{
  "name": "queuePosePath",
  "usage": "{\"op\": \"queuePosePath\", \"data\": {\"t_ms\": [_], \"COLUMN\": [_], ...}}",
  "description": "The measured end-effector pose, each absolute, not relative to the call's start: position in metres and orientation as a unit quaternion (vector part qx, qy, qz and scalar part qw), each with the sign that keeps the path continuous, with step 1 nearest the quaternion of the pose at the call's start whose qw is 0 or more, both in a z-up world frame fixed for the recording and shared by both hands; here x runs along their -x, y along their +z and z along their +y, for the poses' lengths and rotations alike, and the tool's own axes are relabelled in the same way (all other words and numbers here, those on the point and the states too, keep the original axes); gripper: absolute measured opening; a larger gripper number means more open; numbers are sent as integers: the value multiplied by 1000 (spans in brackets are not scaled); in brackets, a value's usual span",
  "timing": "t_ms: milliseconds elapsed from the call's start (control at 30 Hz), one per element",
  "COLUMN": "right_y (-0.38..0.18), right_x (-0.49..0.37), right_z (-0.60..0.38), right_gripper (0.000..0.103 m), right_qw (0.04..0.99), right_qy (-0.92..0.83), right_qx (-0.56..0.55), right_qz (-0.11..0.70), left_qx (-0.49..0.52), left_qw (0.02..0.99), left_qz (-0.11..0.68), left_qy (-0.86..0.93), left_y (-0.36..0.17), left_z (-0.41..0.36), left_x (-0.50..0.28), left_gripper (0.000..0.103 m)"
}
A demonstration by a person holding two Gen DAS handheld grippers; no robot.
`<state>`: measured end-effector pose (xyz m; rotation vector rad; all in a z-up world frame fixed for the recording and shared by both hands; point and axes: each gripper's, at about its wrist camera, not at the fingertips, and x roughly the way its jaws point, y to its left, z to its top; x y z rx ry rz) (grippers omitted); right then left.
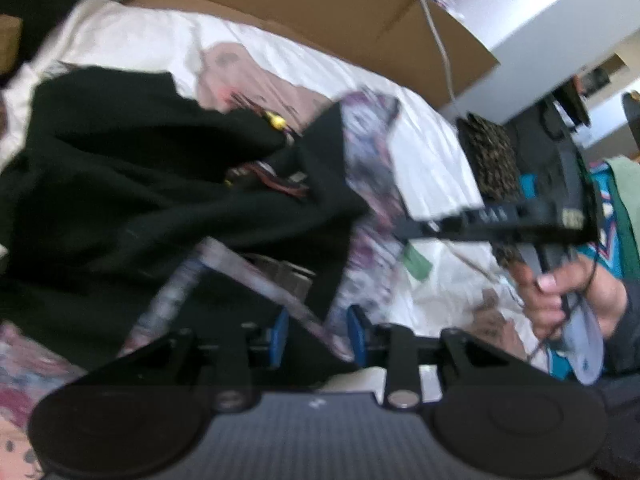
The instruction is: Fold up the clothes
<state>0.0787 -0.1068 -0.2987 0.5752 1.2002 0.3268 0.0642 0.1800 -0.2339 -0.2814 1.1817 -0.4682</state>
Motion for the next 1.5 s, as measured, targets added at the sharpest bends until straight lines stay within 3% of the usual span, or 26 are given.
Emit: {"op": "queuePosePath", "data": {"t_ms": [167, 467, 567, 1033, 1500], "right_y": [-300, -285, -282, -290, -280], "right_x": [-68, -44, -35, -4, -6], "right_z": [-131, -186, -207, -283, -306], "right_gripper": [0, 0, 0, 0, 0], "right_qw": [773, 775, 779, 778, 794], "right_qy": [137, 114, 96, -12, -64], "right_qx": [-259, -244, -242, -261, -232], "right_qz": [563, 571, 570, 572, 559], "left_qx": [122, 106, 102, 82, 61], "left_qw": [821, 849, 854, 860, 886], "left_qz": [537, 514, 508, 501, 459], "left_qy": [-155, -59, -40, 37, -2], "left_y": [-226, -221, -224, -245, -219], "left_z": [199, 214, 215, 231, 233], "left_x": [-77, -104, -113, -133, -123], "left_gripper": [53, 64, 75, 81, 82]}}
